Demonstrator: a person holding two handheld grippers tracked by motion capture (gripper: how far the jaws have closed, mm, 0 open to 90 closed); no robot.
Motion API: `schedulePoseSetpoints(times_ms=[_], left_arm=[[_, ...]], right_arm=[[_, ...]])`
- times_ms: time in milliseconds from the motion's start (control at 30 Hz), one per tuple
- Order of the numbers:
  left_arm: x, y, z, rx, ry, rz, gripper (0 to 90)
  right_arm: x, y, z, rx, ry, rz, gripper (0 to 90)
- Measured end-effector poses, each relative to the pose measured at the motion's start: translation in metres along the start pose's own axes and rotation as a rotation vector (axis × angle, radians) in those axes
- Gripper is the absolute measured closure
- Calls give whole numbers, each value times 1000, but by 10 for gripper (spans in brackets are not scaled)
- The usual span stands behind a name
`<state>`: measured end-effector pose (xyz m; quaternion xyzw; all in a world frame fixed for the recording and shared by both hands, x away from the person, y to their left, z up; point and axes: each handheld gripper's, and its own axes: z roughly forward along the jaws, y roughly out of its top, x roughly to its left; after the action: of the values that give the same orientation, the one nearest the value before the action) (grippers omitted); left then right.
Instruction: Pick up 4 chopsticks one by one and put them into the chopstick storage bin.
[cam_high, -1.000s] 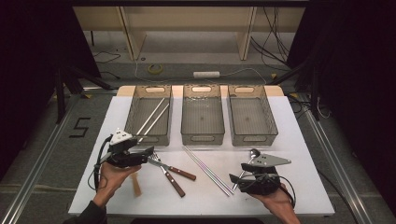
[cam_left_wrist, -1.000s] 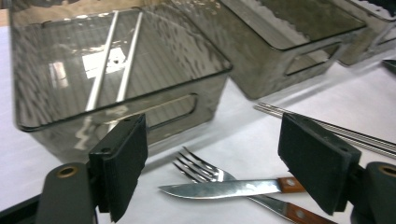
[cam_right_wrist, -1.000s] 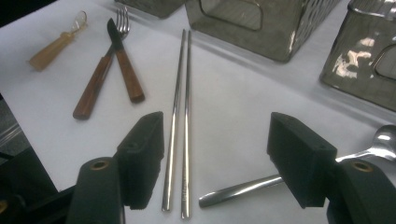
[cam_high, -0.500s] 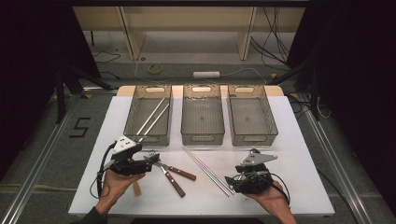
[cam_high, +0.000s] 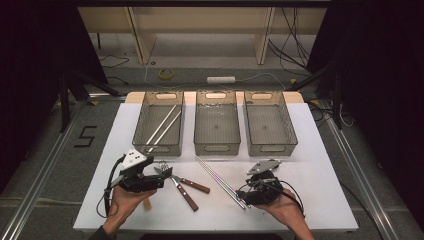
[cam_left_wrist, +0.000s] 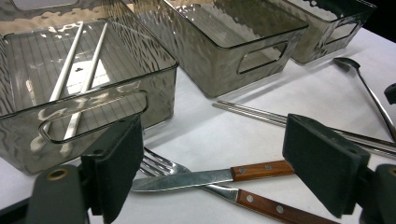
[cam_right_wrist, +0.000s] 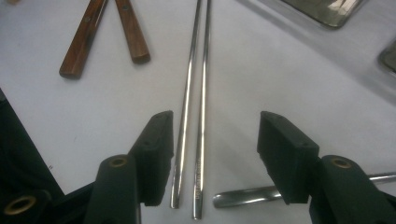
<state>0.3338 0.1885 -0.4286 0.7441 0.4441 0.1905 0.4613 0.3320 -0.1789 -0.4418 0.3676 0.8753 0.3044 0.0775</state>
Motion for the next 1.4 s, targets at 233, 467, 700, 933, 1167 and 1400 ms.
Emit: schedulePoseSetpoints(times_ms=[233,467,700,933,1167,1400], left_arm=[[-4,-2,-4,-13,6,7,199],[-8,-4,-5,-2,-1,40,199],[-11,-4,-5,1,-4,59,199],[-12,-5,-5,3,-2,68,199],[-13,-5,-5,9,-1,79,199],[-13,-5,-4,11,0,83,199]], right_arm=[[1,6,7,64,3,-14,548],[3,9,12,120,-1,-23,612],[6,9,19,173,-11,-27,657],[4,8,23,197,-10,-20,717],[6,5,28,216,-6,-20,748],[9,3,32,225,-24,-27,799]])
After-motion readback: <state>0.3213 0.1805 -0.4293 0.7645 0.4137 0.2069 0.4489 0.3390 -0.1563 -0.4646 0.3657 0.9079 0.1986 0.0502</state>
